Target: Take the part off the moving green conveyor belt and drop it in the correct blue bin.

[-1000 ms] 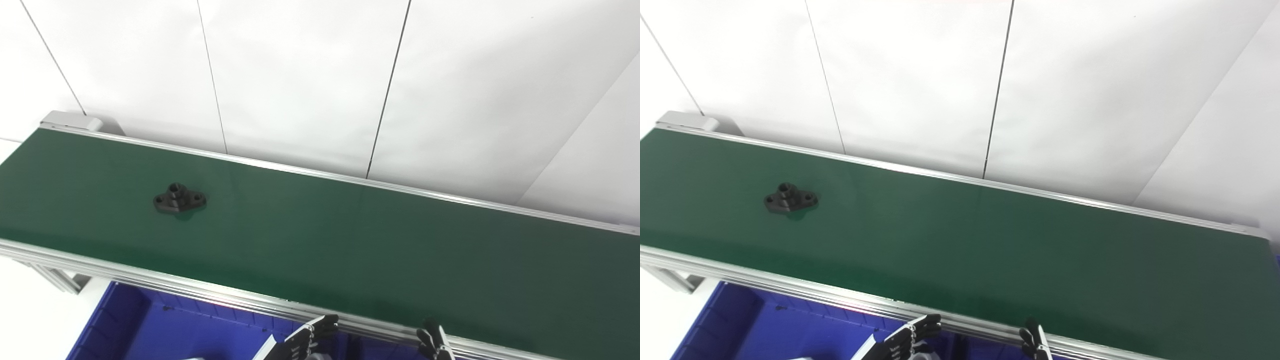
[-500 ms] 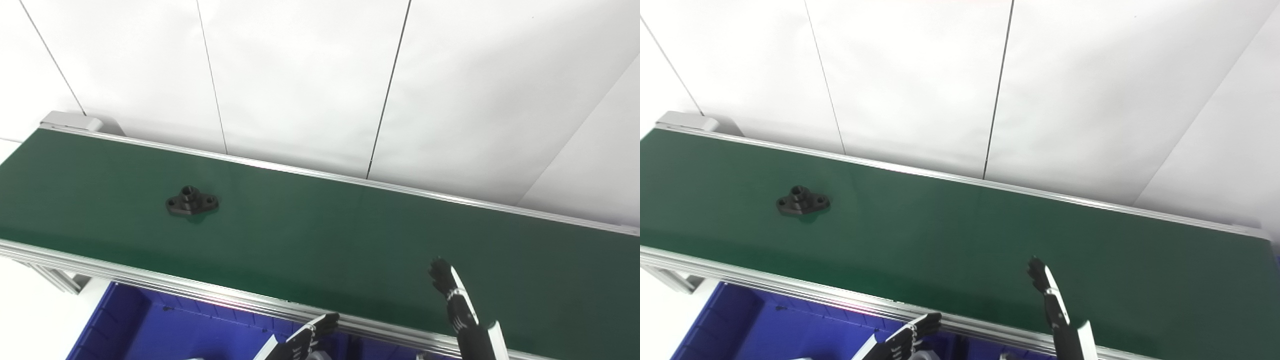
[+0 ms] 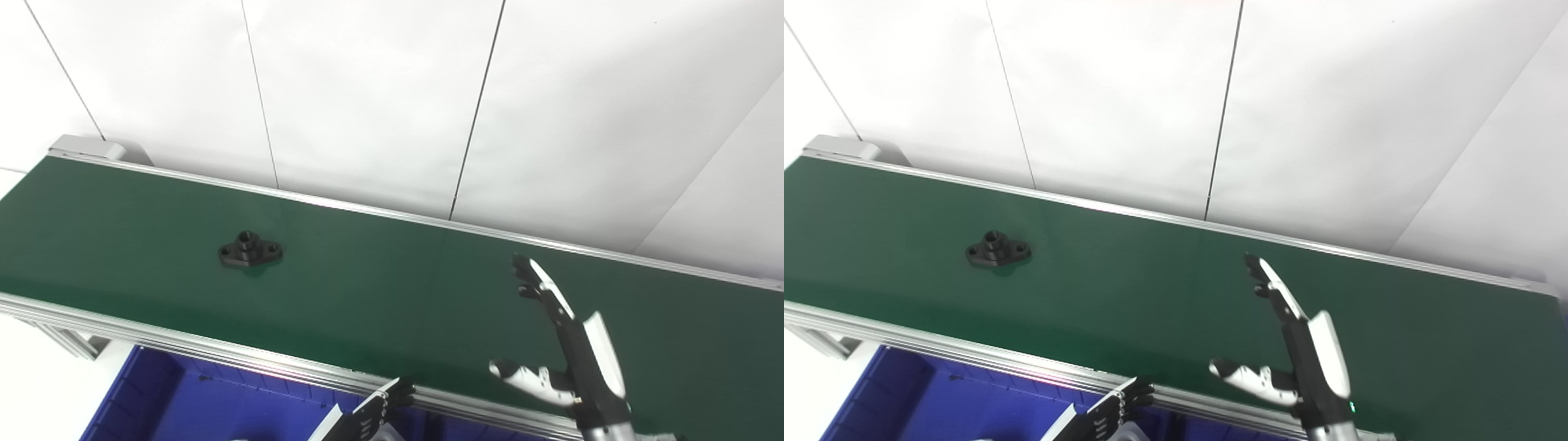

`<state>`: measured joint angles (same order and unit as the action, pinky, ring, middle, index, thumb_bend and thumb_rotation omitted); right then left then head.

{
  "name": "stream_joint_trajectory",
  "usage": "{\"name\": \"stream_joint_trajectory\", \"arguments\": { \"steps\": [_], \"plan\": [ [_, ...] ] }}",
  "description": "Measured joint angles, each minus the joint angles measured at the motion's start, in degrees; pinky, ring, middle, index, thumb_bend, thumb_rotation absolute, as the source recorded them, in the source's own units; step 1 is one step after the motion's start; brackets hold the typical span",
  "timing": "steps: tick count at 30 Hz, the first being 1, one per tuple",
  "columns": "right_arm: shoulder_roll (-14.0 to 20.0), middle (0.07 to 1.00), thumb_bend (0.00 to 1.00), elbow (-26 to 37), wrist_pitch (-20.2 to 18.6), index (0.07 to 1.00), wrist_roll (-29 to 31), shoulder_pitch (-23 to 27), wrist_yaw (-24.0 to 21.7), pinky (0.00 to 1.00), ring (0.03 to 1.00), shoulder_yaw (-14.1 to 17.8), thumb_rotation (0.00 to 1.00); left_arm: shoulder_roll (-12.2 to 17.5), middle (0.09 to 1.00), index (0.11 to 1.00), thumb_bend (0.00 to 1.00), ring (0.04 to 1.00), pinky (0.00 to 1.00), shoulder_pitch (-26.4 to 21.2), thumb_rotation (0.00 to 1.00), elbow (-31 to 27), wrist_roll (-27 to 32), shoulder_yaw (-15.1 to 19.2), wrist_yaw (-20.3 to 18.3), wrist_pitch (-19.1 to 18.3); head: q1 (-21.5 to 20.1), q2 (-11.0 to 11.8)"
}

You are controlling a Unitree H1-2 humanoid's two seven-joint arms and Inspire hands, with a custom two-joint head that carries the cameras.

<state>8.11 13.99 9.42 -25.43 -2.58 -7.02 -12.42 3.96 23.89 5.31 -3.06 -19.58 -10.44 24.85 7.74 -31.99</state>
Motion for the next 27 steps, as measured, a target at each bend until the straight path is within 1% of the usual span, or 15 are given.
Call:
{"name": "stream_joint_trajectory", "arguments": {
  "steps": [3, 5, 7, 10, 12, 16, 18, 22, 27],
  "plan": [
    [-0.3, 0.896, 0.88, -0.7, -3.5, 0.917, -3.2, 3.8, -1.5, 0.75, 0.853, -0.9, 0.75, -0.1, 0.920, 0.927, 0.91, 0.925, 0.87, -0.6, 0.64, 0.1, 0.2, -0.1, 0.0, 0.0, -0.2, 0.0],
    [-0.7, 0.893, 0.88, -1.9, -5.0, 0.913, -5.0, 6.2, -1.9, 0.74, 0.851, -1.4, 0.72, -0.2, 0.917, 0.926, 0.91, 0.925, 0.87, -0.9, 0.63, 0.5, 0.2, 0.0, 0.0, 0.0, -0.3, -0.1],
    [-1.2, 0.893, 0.88, -3.3, -6.7, 0.914, -6.8, 8.5, -2.2, 0.74, 0.851, -2.2, 0.71, -0.2, 0.916, 0.928, 0.90, 0.924, 0.87, -0.9, 0.63, 0.5, 0.3, 0.0, 0.0, 0.0, -0.4, -0.3],
    [-2.0, 0.888, 0.89, -5.8, -7.2, 0.913, -9.2, 11.2, -2.2, 0.74, 0.849, -3.5, 0.69, -0.3, 0.915, 0.930, 0.91, 0.928, 0.88, -0.9, 0.63, 0.6, 0.2, -0.1, 0.0, 0.0, -0.4, -0.3],
    [-2.4, 0.903, 0.91, -7.4, -7.5, 0.925, -11.2, 12.9, -2.1, 0.77, 0.869, -4.4, 0.70, -0.3, 0.915, 0.927, 0.92, 0.933, 0.89, -0.9, 0.63, 0.6, 0.3, -0.1, 0.0, 0.0, -0.4, -0.3],
    [-3.1, 0.901, 0.94, -11.2, -10.0, 0.925, -14.6, 16.4, -2.2, 0.79, 0.874, -5.5, 0.70, -0.3, 0.922, 0.933, 0.92, 0.942, 0.89, -0.7, 0.63, 0.6, 0.8, -0.2, -0.1, 0.0, 0.1, -0.3],
    [-3.5, 0.903, 0.94, -12.9, -10.5, 0.929, -15.7, 18.0, -2.1, 0.81, 0.885, -6.2, 0.71, -0.4, 0.914, 0.927, 0.91, 0.941, 0.89, -0.4, 0.63, 0.6, 0.7, -0.3, -0.1, 0.0, 0.3, -0.4],
    [-4.8, 0.906, 0.94, -17.6, -11.6, 0.925, -18.2, 21.9, -2.0, 0.82, 0.888, -8.4, 0.73, -0.3, 0.922, 0.931, 0.89, 0.946, 0.88, -0.1, 0.63, 0.2, 0.1, -0.7, -0.1, 0.0, 0.7, -0.5],
    [-6.5, 0.902, 0.93, -21.6, -12.0, 0.920, -21.4, 26.0, -1.3, 0.83, 0.874, -11.7, 0.73, -0.3, 0.936, 0.933, 0.87, 0.951, 0.88, 0.1, 0.62, -0.6, 0.1, -1.0, -0.2, 0.0, 1.4, -0.8]
  ]
}}
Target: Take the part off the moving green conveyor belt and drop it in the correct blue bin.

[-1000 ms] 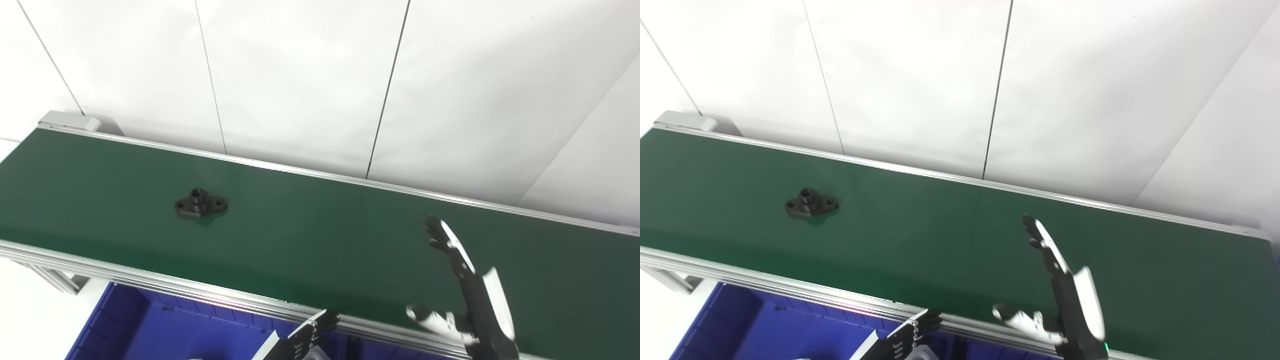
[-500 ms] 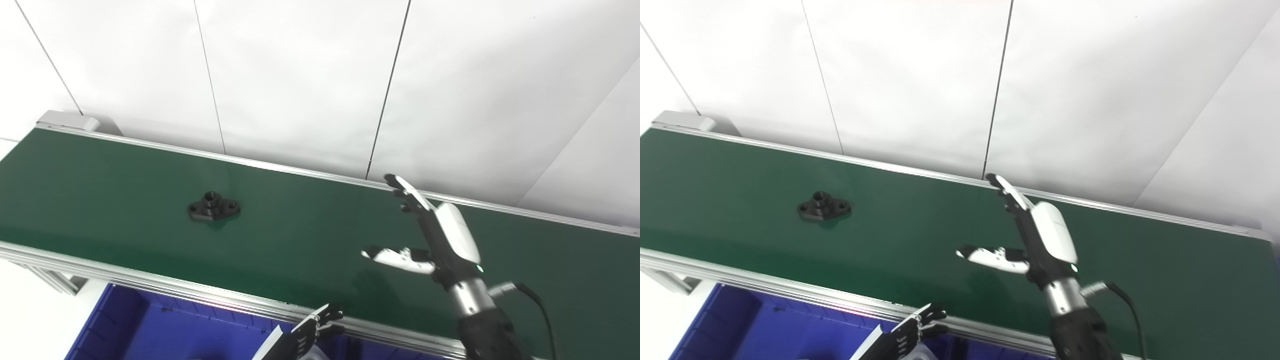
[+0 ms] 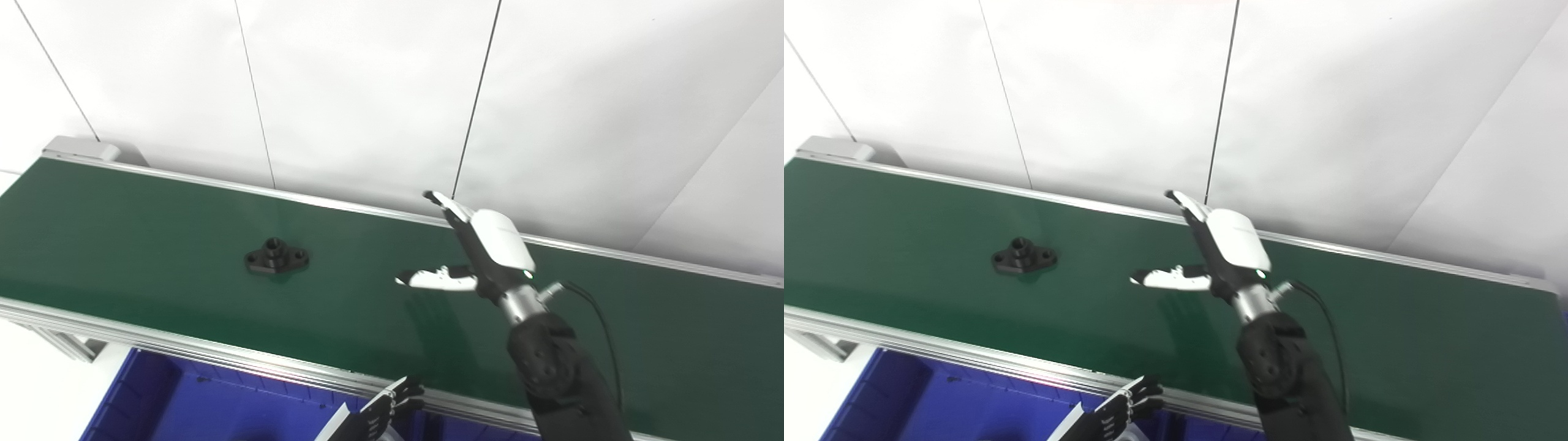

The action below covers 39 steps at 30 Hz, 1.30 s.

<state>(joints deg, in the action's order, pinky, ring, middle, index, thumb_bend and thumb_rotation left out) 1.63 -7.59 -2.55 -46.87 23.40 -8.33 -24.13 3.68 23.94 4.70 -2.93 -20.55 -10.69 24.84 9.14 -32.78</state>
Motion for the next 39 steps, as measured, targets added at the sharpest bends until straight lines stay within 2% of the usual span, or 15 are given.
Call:
{"name": "stream_joint_trajectory", "arguments": {
  "steps": [5, 11, 16, 21, 25, 29, 39],
  "plan": [
    [-1.8, 0.913, 0.95, -4.2, -1.2, 0.925, -2.2, 3.0, 0.3, 0.85, 0.886, -1.9, 0.72, 0.0, 0.958, 0.943, 0.89, 0.954, 0.87, 1.1, 0.65, -2.2, -1.0, -0.1, 0.0, -1.0, 0.4, -0.3],
    [-3.8, 0.899, 0.96, -8.8, -1.5, 0.916, -3.4, 5.7, 1.6, 0.81, 0.869, -3.3, 0.67, 0.1, 0.968, 0.955, 0.88, 0.955, 0.86, 1.5, 0.68, -3.0, -2.2, -0.2, 0.1, -1.6, 0.9, -0.4],
    [-4.8, 0.891, 0.97, -12.2, -1.5, 0.906, -3.8, 7.7, 2.8, 0.81, 0.862, -4.9, 0.68, 0.0, 0.968, 0.954, 0.87, 0.943, 0.83, 1.5, 0.64, -3.0, -3.2, -0.6, 0.1, -1.5, 1.8, -0.6],
    [-5.5, 0.881, 0.97, -15.0, -1.6, 0.915, -4.4, 8.3, 3.3, 0.80, 0.840, -6.4, 0.70, -0.1, 0.963, 0.957, 0.89, 0.915, 0.79, 1.9, 0.65, -3.4, -2.7, -1.0, 0.1, -1.5, 2.0, -1.1],
    [-6.2, 0.870, 0.97, -20.0, -1.7, 0.911, -5.5, 10.1, 4.5, 0.78, 0.828, -7.9, 0.68, -0.2, 0.966, 0.960, 0.90, 0.914, 0.78, 2.1, 0.64, -3.9, -2.5, -1.5, 0.1, -1.5, 2.5, -1.4],
    [-7.4, 0.879, 0.97, -22.2, -1.8, 0.917, -5.5, 10.5, 4.9, 0.78, 0.840, -8.5, 0.67, -0.4, 0.971, 0.962, 0.89, 0.942, 0.83, 2.8, 0.64, -4.7, -2.5, -2.3, 0.1, -2.0, 3.1, -1.8],
    [-9.1, 0.878, 0.97, -26.6, -1.9, 0.916, -4.7, 11.3, 4.9, 0.73, 0.827, -9.1, 0.67, -0.5, 0.968, 0.954, 0.86, 0.947, 0.84, 3.4, 0.64, -6.0, -3.7, -3.3, 0.3, -2.2, 4.5, -2.5]
  ]
}}
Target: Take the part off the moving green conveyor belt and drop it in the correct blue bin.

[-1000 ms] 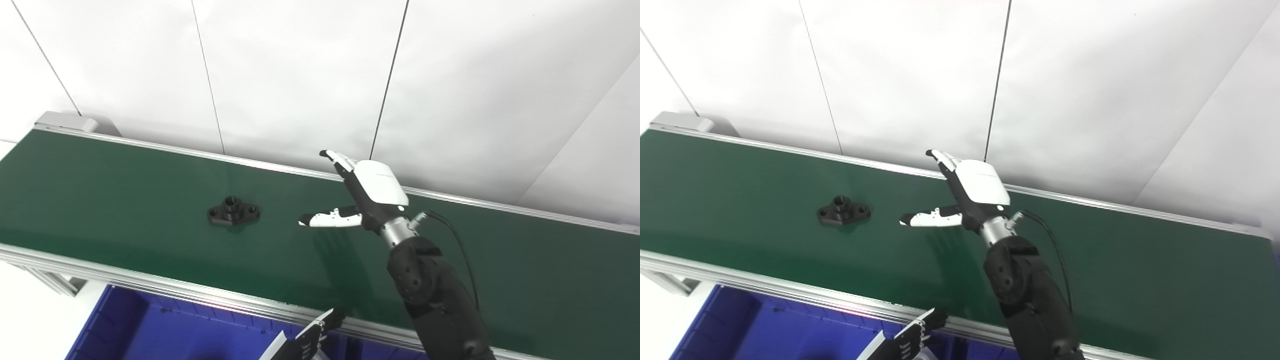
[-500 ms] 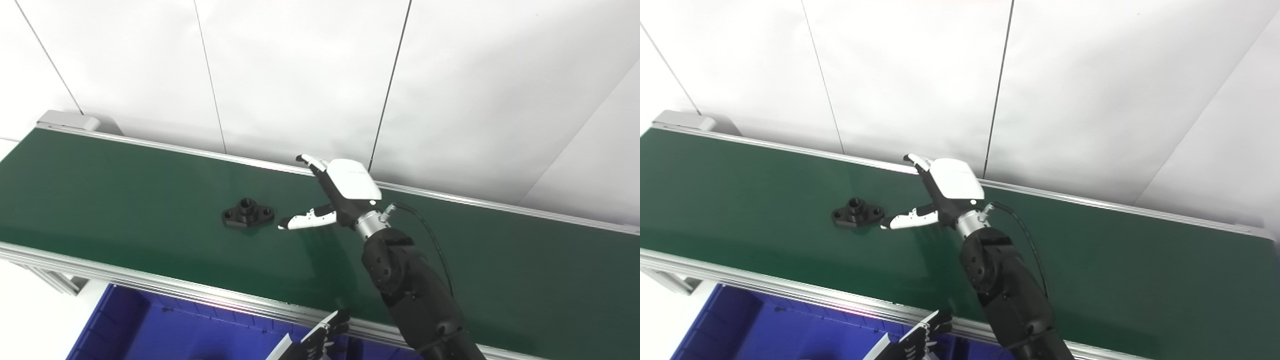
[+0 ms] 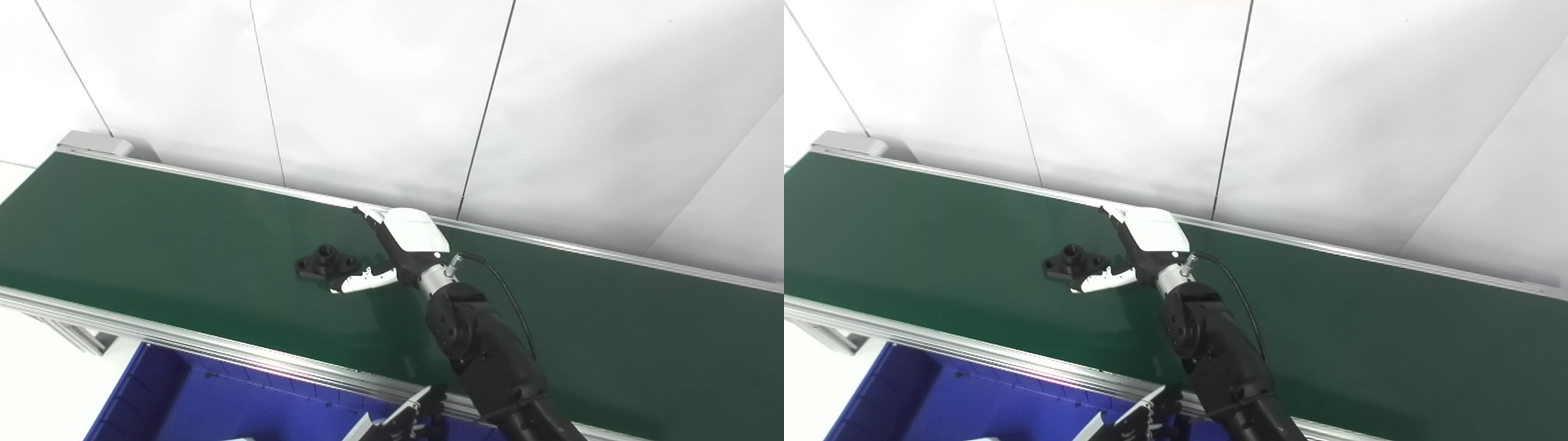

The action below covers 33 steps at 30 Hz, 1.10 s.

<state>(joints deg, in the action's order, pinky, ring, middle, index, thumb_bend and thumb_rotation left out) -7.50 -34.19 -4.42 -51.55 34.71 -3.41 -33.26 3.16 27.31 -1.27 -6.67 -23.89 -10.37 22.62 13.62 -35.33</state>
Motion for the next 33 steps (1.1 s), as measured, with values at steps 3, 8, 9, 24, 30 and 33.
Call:
{"name": "stream_joint_trajectory", "arguments": {
  "steps": [3, 8, 9, 24, 30, 33],
  "plan": [
    [-0.4, 0.878, 0.97, -1.4, 0.0, 0.913, 0.2, 0.4, 0.1, 0.70, 0.818, -0.2, 0.66, -0.1, 0.953, 0.944, 0.86, 0.929, 0.82, 0.3, 0.65, -0.6, -1.5, -0.2, 0.3, -0.3, 0.4, -0.4],
    [-0.6, 0.862, 0.96, -3.9, 0.0, 0.907, 0.5, 0.9, 0.3, 0.62, 0.761, -1.0, 0.67, -0.5, 0.951, 0.946, 0.88, 0.930, 0.82, 0.4, 0.67, -1.1, -2.7, -0.2, 1.0, -0.3, 1.2, -0.6],
    [-0.6, 0.861, 0.96, -4.2, 0.0, 0.906, 0.5, 1.0, 0.7, 0.62, 0.759, -1.3, 0.67, -0.6, 0.951, 0.946, 0.88, 0.930, 0.82, 0.4, 0.67, -1.1, -2.7, -0.2, 1.1, -0.3, 1.2, -0.6],
    [-1.3, 0.265, 0.52, -15.8, 1.6, 0.502, -0.5, 3.7, 16.3, 0.12, 0.171, -7.2, 0.15, -0.7, 0.956, 0.951, 0.89, 0.930, 0.82, 0.8, 0.69, -1.9, -3.9, -0.3, 2.8, -0.8, 1.9, -1.6],
    [-1.3, 0.243, 0.51, -18.1, 2.9, 0.486, -1.6, 4.6, 22.1, 0.09, 0.150, -10.8, 0.16, -0.6, 0.958, 0.950, 0.89, 0.930, 0.81, 0.9, 0.66, -2.0, -3.9, -0.3, 2.7, -1.3, 1.9, -1.8],
    [-1.2, 0.227, 0.52, -18.4, 2.9, 0.482, -2.1, 4.6, 23.9, 0.08, 0.138, -11.9, 0.17, -0.6, 0.957, 0.947, 0.89, 0.931, 0.82, 0.9, 0.63, -2.1, -3.7, -0.4, 2.6, -2.0, 2.0, -2.0]
  ]
}}
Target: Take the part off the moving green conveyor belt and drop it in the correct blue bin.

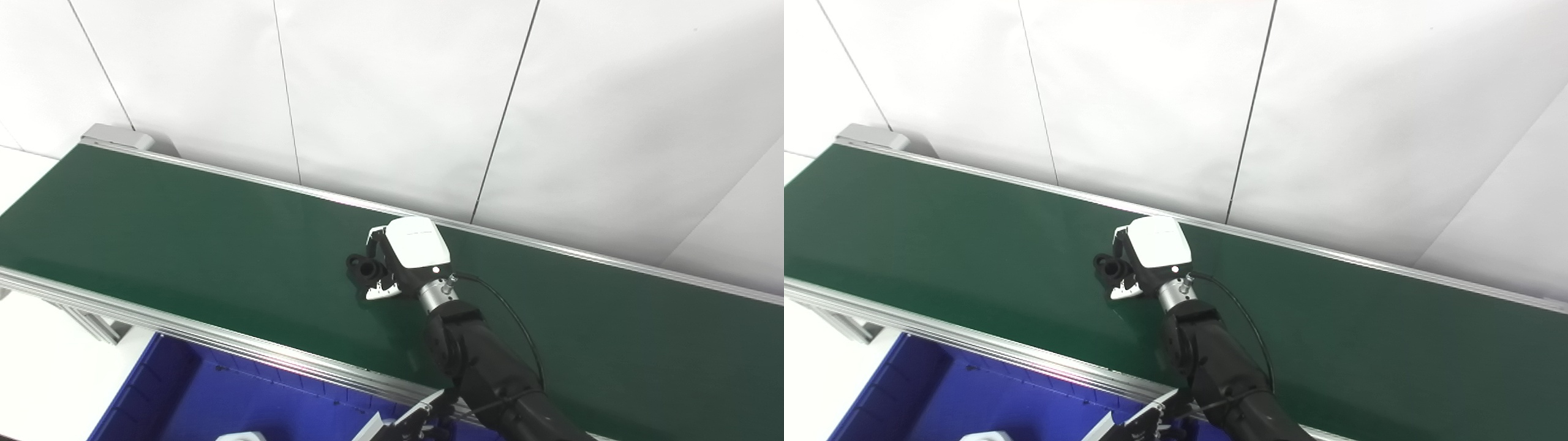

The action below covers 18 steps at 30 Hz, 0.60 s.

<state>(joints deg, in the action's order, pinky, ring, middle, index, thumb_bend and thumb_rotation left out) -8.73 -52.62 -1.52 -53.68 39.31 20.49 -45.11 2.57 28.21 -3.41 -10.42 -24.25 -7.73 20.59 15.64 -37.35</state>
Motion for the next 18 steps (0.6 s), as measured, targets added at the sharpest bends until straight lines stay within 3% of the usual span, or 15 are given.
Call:
{"name": "stream_joint_trajectory", "arguments": {
  "steps": [8, 18],
  "plan": [
    [0.3, 0.249, 0.52, 0.3, -0.8, 0.483, -1.2, -0.2, 1.4, 0.09, 0.154, -1.8, 0.17, 0.0, 0.961, 0.951, 0.88, 0.932, 0.82, 0.0, 0.60, -0.1, 0.0, 0.0, 0.0, -0.5, -0.4, -0.3],
    [2.2, 0.249, 0.51, 5.9, -2.0, 0.490, 0.6, -4.1, 1.3, 0.11, 0.161, 0.2, 0.14, 0.3, 0.979, 0.966, 0.84, 0.949, 0.84, 0.1, 0.57, 0.0, 0.1, -0.2, -0.1, -0.6, -2.5, -0.8]
  ]
}}
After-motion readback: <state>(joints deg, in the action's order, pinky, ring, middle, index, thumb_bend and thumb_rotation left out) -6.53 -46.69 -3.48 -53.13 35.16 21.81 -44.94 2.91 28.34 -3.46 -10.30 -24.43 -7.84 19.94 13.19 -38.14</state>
